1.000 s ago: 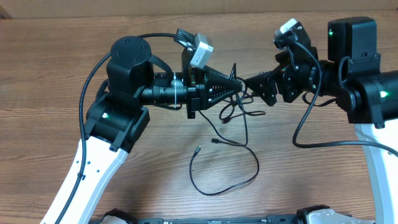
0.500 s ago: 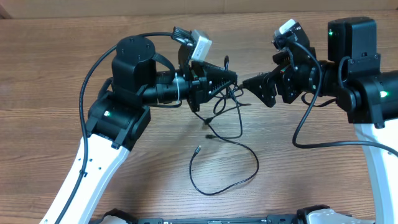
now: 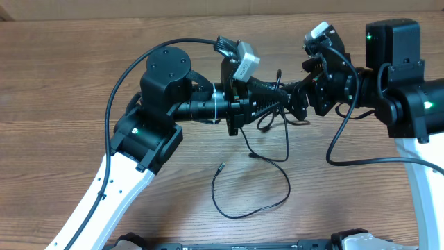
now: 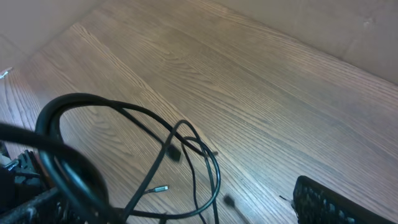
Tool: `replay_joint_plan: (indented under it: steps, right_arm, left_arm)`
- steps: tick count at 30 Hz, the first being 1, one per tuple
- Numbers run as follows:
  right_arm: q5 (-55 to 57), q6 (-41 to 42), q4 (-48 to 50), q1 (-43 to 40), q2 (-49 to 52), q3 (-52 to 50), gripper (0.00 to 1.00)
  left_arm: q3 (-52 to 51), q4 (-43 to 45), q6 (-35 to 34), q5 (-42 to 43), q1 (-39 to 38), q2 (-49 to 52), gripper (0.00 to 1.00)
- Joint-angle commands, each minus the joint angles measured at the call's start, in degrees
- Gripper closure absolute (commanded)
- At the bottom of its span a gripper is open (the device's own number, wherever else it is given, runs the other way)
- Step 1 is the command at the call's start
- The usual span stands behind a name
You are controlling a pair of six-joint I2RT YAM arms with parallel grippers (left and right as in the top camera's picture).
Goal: Untangle cables
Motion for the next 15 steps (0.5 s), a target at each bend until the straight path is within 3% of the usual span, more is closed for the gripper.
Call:
replay_joint_plan:
  steps: [1, 9, 13, 15]
  right_arm:
    - [2.16, -0.04, 0.50, 0.22, -0.68, 0.50, 0.01]
    - [2.12, -0.04, -1.84, 0.22, -0.83, 0.52, 0.02]
    - [2.14, -0.04, -1.57, 0.22, -2.71, 0.52, 0.01]
    - [2.32, -0.20, -1.11, 0.20, -3.58, 0.52, 0.00]
  left_arm:
    - [0.57, 0.15, -0.59, 3.37, -0.17, -0.09, 0.96]
    - [0.55, -0.55, -0.31, -1.86, 0.46, -0.09, 0.96]
    - [0.57, -5.92, 2.45, -7.41, 2.29, -0.09, 0.96]
    - [0.55, -6.12, 2.49, -5.22, 2.64, 0.00, 0.96]
